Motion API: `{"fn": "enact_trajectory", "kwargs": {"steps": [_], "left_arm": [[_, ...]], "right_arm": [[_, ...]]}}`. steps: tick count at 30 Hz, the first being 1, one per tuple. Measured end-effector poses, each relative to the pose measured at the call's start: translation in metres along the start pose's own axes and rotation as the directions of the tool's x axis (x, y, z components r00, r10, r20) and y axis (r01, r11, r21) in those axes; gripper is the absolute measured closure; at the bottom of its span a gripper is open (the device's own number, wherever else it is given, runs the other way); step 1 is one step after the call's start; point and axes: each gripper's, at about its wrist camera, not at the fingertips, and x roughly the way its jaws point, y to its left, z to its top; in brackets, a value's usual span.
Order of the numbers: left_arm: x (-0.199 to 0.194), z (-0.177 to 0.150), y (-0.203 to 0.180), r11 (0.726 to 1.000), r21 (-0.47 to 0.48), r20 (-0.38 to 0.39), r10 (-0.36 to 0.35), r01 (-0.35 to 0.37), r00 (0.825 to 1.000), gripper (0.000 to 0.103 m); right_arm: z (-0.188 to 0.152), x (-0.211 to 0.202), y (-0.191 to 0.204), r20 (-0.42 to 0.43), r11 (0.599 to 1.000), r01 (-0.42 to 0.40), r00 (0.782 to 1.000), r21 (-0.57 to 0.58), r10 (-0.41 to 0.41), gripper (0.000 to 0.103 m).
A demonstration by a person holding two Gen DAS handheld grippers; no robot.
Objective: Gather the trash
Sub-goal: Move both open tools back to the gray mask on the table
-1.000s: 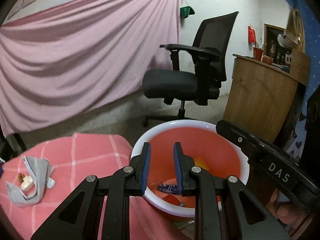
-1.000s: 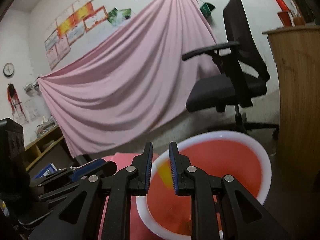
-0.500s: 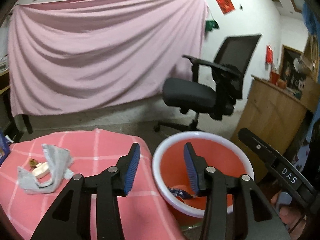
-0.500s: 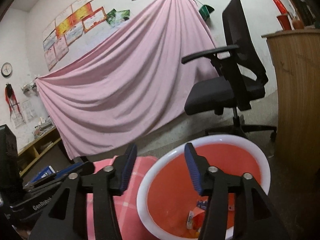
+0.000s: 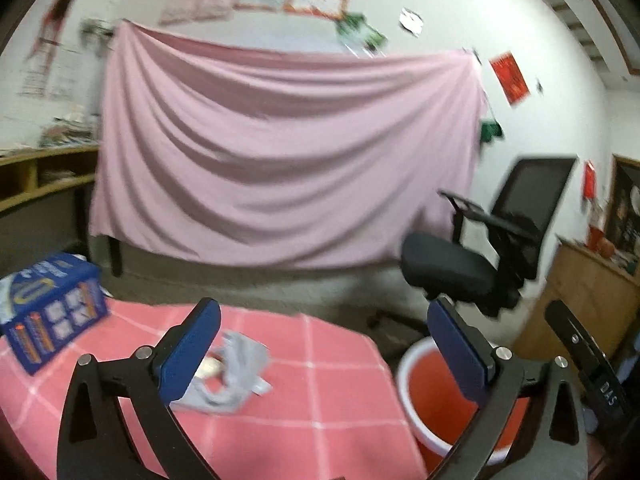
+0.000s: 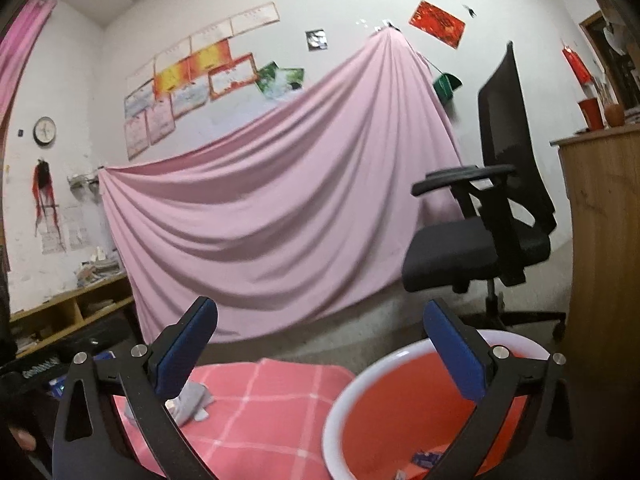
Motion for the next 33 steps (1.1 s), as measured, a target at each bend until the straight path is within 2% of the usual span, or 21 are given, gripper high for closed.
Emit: {"fn": "enact_trajectory", "kwargs": {"steps": [3,9,15,20,24,29,33], "left_arm": [[-0.014,-0.001,0.022,0.999,-0.022,0.046,0.024,-0.023,0.999,0.002],[-0.031,-0.004,0.055,0.996,-0.020,0.088,0.084,-0.083,0.993,0.002],[-0.041,-0.010,0.079,0.992,-0.007,0.102,0.130,-0.130,0.986,0.002],[-0.036,-0.018,0.096,0.991,0.013,0.035,0.132,-0.133,0.991,0.002],[-0.021,-0.030,0.110,0.990,0.024,-0.068,0.141,-0.139,0.988,0.002],[0.005,-0.047,0.126,0.989,0.012,-0.214,0.147,-0.148,0.966,0.002],[0.024,-0.059,0.136,0.988,-0.032,-0.308,0.135,-0.152,0.942,0.002]], "right_arm": [[0.001,-0.004,0.013,0.051,1.000,-0.024,0.998,-0.018,0.025,0.000],[0.000,-0.007,0.045,0.133,0.995,-0.070,0.988,-0.077,0.080,0.000],[-0.006,0.006,0.079,0.117,0.980,-0.131,0.982,-0.147,0.149,0.000],[-0.018,0.024,0.100,0.042,0.966,-0.178,0.981,-0.185,0.189,0.000],[-0.030,0.040,0.112,-0.031,0.956,-0.199,0.980,-0.215,0.197,0.000],[-0.042,0.054,0.115,-0.115,0.954,-0.199,0.977,-0.225,0.177,0.000],[-0.053,0.068,0.115,-0.187,0.958,-0.160,0.975,-0.239,0.117,0.000]]}}
